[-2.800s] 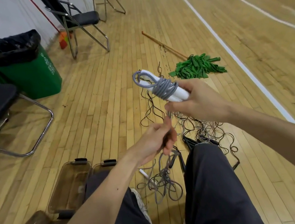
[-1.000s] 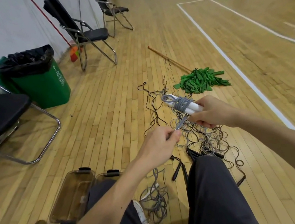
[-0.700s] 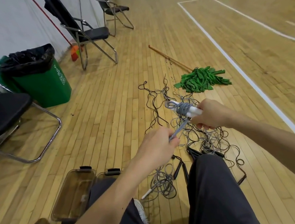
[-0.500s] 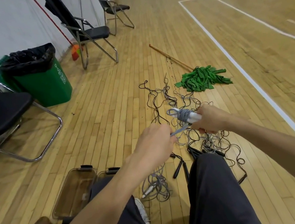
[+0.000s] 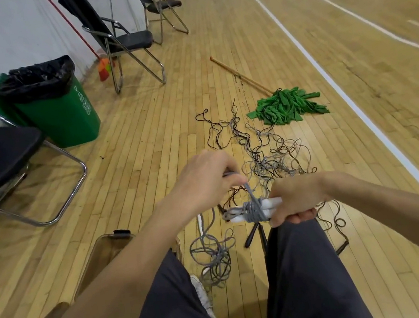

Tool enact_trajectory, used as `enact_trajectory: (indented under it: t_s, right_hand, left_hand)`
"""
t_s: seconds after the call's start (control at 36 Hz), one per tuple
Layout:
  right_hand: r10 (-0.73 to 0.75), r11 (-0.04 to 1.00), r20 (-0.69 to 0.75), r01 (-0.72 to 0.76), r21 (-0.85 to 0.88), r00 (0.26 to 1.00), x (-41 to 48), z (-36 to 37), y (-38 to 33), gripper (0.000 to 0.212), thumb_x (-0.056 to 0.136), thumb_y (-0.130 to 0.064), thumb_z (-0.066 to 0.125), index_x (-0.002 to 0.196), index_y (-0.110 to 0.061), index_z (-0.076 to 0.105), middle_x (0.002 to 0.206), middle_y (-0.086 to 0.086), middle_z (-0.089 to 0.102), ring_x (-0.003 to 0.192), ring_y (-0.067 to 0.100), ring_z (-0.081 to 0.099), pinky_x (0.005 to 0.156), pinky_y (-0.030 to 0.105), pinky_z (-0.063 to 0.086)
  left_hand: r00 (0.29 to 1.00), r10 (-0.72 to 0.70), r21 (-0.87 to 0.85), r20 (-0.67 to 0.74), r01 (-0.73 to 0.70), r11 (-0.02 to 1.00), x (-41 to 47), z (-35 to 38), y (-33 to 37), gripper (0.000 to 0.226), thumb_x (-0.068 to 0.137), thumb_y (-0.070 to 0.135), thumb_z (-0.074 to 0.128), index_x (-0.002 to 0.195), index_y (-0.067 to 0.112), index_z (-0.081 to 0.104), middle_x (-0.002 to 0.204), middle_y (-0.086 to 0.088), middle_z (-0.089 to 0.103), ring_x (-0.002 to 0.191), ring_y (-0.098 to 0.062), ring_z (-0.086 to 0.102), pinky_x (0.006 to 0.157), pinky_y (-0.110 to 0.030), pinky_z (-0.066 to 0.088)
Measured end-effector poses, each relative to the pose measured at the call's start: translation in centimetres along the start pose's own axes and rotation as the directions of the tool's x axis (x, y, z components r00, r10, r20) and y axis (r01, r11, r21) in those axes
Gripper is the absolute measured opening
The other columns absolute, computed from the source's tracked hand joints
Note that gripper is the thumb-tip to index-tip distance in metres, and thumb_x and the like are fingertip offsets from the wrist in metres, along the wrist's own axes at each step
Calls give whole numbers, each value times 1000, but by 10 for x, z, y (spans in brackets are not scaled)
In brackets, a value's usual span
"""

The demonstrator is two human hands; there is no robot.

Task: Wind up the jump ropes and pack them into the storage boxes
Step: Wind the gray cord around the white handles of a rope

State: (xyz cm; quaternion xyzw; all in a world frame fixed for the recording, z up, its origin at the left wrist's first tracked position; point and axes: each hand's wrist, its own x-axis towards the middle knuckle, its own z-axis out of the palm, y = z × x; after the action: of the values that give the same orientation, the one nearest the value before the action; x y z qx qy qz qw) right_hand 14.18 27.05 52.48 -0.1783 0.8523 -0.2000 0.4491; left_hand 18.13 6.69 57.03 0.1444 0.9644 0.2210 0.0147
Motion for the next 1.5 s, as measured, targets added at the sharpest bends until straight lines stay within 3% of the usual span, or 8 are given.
enact_trajectory:
  t_s: [0.14,0.31,0.5,0.75,1.0,1.08,1.31,1.5]
  right_hand:
    - [-139,990,-12,140,33,990,-7,18,-3,28,88,-29,76,72,-13,60,53,0,56,41,16,44,42,23,38]
    - [-233,972,70,233,7,970,-10,35,-18,37,86,-36,76,60,-18,57,52,4,56,44,24,45,56,34,40]
    - [-299,953,129,289,89,946,-18,40,-35,35,89,-33,75,64,-19,55,53,7,52,44,25,41,50,29,37]
    - [-443,868,12,425,256,896,-34,33,-44,35,91,-23,74,60,-21,59,52,13,50,42,24,40,41,22,33]
    - [-354,873,-194,398,282,915,-40,18,-43,27,86,-3,72,64,-8,57,50,7,54,41,22,44,40,21,35]
    - [-306,885,-272,377,272,912,-44,13,-46,23,86,0,70,67,-6,58,50,7,55,39,19,44,38,20,34]
    - [-258,956,-477,295,1,840,-51,11,-63,28,68,-34,75,63,-12,58,47,-5,54,40,11,45,40,24,35]
    - [-176,955,-549,277,106,817,-46,-2,-55,14,78,-14,75,80,-9,63,51,-2,61,40,12,52,42,26,44]
  left_hand:
    - [992,-46,-259,117,75,963,5,-7,-18,16,81,32,81,87,18,76,74,4,72,51,-2,59,55,-21,53]
    - [976,11,-467,219,96,879,5,-5,-20,16,79,27,84,83,14,76,76,-8,75,58,-14,60,60,-26,51]
    - [971,98,-604,217,55,795,6,-3,-14,18,80,16,82,88,2,75,78,-13,75,62,-26,58,57,-30,49]
    - [972,24,-727,234,159,668,-1,12,-31,15,80,25,78,85,12,76,73,-4,72,55,-13,54,51,-22,43]
    - [970,-38,-808,240,221,546,-10,38,-41,11,86,18,77,81,27,80,82,5,73,77,-20,65,73,-40,49]
    - [956,-101,-764,276,282,580,-12,42,-38,33,96,-3,55,82,22,71,64,8,63,60,-7,53,57,-22,43]
    - [936,-60,-745,347,314,588,-17,44,-25,32,106,4,37,79,11,52,53,9,54,50,-6,42,48,-18,32]
    - [947,-37,-822,320,296,486,-17,45,-16,44,107,29,40,80,11,69,69,-7,64,61,-18,51,55,-25,40]
